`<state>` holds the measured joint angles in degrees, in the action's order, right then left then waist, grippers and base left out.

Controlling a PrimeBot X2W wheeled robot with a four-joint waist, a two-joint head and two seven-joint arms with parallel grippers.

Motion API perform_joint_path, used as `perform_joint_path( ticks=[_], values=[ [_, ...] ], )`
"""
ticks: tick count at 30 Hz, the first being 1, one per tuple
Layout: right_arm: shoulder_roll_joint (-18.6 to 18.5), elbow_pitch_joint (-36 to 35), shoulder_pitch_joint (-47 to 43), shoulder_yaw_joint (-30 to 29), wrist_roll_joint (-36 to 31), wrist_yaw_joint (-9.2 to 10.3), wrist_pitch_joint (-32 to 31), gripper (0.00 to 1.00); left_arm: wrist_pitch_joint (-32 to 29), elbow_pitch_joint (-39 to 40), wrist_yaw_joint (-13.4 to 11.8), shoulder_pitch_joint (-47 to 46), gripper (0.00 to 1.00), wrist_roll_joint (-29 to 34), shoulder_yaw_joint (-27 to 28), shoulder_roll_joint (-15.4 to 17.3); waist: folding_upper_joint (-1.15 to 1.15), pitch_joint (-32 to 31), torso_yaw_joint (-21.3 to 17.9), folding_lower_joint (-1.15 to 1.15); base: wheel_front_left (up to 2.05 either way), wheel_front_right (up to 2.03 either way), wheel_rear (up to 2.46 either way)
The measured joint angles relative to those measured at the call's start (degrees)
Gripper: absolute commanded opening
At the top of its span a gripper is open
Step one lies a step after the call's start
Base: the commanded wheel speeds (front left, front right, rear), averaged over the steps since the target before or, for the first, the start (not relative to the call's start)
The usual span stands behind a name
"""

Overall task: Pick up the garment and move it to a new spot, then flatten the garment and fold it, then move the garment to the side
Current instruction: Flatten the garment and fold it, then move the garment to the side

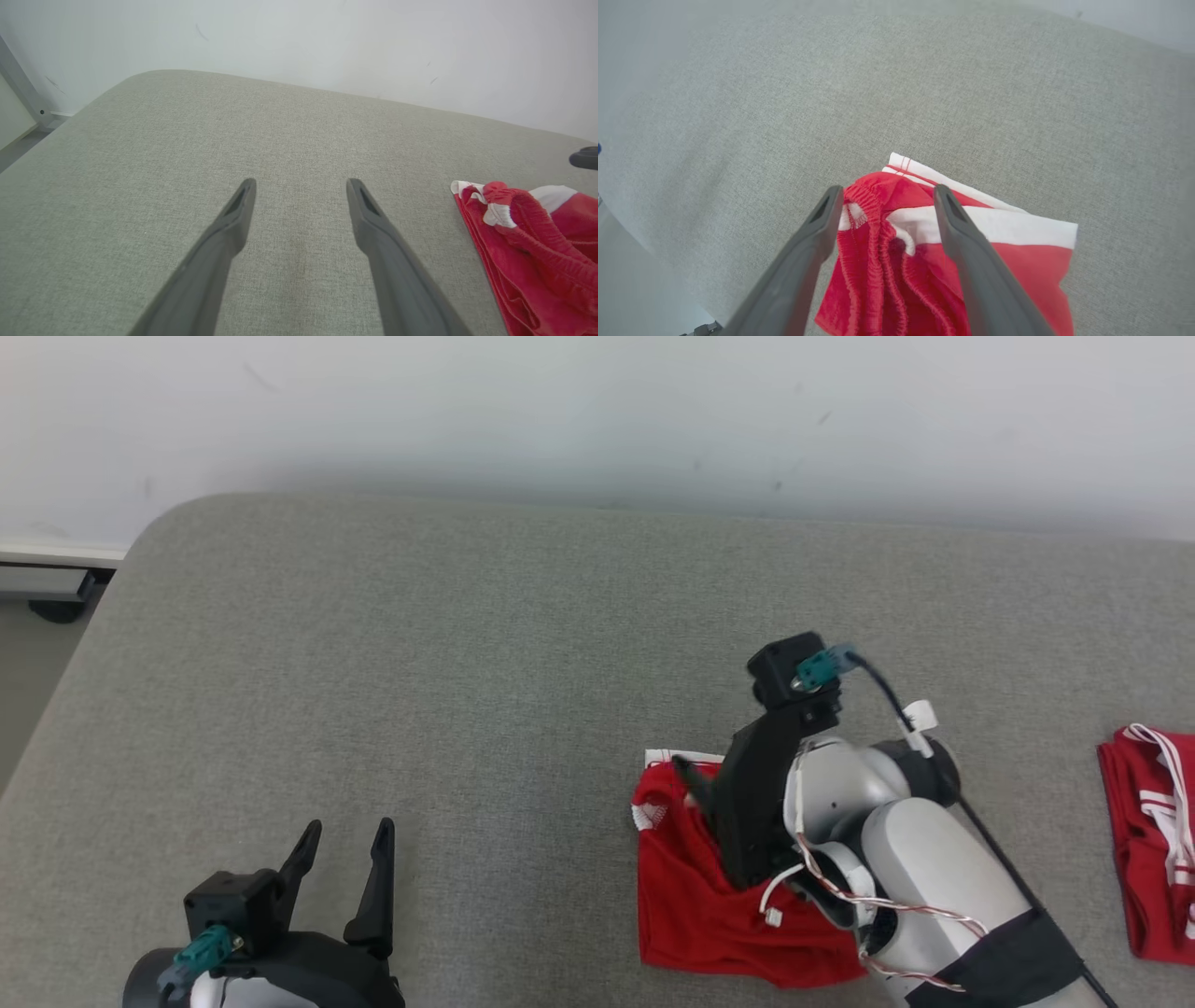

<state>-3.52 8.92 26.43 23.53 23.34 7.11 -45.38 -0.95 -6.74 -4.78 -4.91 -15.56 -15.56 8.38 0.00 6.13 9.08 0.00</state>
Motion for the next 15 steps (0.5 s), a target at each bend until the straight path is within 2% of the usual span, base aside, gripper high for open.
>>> perform_joint_path(
  ticks=[4,10,15],
  values=[
    [-0.8,-2.2,-0.3,-1.8,-2.4,0.02,1.1,1.0,0.1,0.1,-0.3,0.1,1.0,-0.1,0.4,0.2,0.0,-0.1,-1.0,0.0,0.0,0.0,0.0],
    [-5.0,-5.6,-5.4,-7.3,-6.7,0.02,2.1,1.0,0.5,0.5,-0.3,1.2,1.0,-0.1,1.0,0.6,0.0,-0.4,-2.7,0.0,0.0,0.0,0.0],
    [-5.4,-7.6,-10.7,-11.3,-8.3,0.02,2.3,1.0,0.5,1.5,-0.4,1.4,1.0,-0.1,1.2,0.7,0.0,-0.3,-4.1,0.0,0.0,0.0,0.0]
  ],
)
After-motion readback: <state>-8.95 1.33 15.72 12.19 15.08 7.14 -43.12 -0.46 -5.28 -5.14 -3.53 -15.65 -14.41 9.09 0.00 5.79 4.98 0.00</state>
